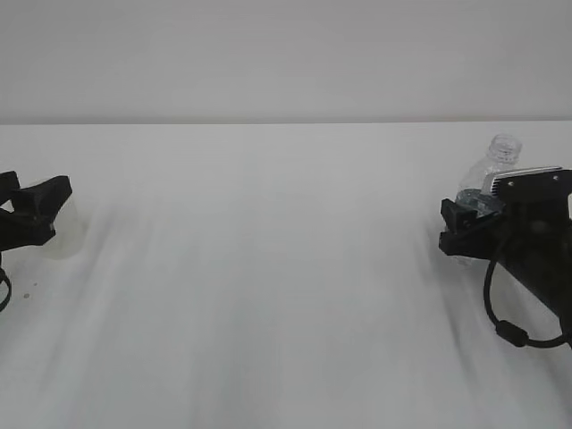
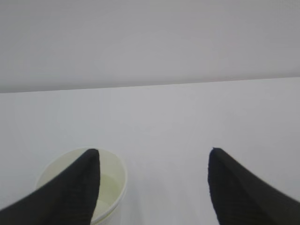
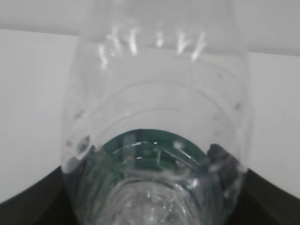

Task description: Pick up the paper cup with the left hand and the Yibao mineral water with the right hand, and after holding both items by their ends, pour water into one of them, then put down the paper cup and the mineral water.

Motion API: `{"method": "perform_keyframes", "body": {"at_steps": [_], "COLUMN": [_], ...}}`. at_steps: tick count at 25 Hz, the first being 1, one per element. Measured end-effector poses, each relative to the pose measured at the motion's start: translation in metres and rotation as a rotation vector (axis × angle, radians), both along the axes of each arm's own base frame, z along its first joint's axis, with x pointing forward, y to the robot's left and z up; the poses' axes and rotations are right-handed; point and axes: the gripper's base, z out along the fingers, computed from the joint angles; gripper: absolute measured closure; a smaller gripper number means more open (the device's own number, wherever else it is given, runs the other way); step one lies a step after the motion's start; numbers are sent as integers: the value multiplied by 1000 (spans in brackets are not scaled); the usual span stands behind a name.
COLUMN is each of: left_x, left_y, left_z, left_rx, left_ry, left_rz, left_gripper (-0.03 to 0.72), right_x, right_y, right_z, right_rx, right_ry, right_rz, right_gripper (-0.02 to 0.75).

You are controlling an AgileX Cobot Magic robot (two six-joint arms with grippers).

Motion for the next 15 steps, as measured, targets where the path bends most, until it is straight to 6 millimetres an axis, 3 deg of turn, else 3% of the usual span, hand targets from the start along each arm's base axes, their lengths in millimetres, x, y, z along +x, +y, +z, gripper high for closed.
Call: {"method": "perform_keyframes", "body": {"at_steps": [6,15], "left_x": [0,0], "left_y": [0,0], "left_z": [-1,-2], "left_rx": [3,4], "left_ry": [16,22], "left_rz": [3,4], "left_gripper": [179,179], "right_x": [0,-3], "right_y": [1,1], "right_z": [2,2], "right_rx": [32,44], "right_ry": [-6,1], "right_rz": [3,0], "right_gripper": [67,53]}}
